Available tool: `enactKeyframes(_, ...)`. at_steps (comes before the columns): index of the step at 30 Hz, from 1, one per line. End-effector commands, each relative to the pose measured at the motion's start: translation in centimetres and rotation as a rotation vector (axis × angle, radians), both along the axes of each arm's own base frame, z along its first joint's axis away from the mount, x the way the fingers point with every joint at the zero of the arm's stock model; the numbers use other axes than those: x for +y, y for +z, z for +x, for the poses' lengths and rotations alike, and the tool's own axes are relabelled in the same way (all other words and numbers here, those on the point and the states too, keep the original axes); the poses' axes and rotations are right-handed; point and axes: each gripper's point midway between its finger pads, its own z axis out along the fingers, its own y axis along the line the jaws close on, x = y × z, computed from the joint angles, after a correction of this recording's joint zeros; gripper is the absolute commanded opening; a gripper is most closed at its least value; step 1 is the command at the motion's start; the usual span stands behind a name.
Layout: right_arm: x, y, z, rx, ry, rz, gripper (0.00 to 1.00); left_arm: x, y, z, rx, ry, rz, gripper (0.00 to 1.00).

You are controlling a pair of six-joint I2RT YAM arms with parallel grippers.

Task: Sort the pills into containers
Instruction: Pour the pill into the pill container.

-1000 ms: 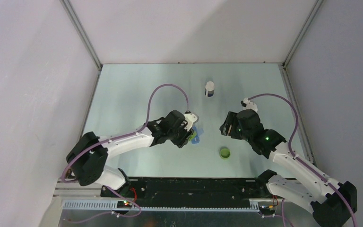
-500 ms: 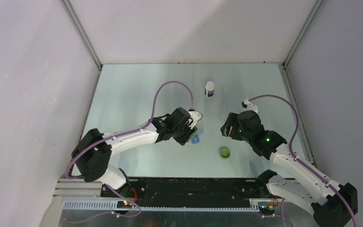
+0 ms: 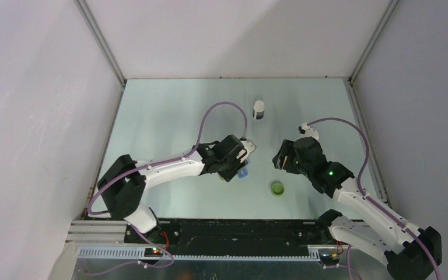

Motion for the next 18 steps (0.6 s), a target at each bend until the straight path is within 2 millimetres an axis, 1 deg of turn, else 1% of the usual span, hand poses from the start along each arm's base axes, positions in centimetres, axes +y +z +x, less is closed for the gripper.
enactKeyframes(1, 0.1, 0.6, 0.3, -0.023, -0.014, 0.025, 0.67, -0.5, 1.4, 0.7, -0.042, -0.006, 0.002, 0.00)
enactKeyframes(13, 0.4, 0.6, 0.4, -0.019, -0.005, 0.032, 0.67, -0.3, 2.3, 0.6, -0.079, -0.001, -0.051, 0.00)
enactKeyframes(18, 0.6, 0.5, 0.5, -0.016, -0.002, 0.037, 0.67, -0.3, 3.5, 0.5, -0.103, 0.000, -0.099, 0.00)
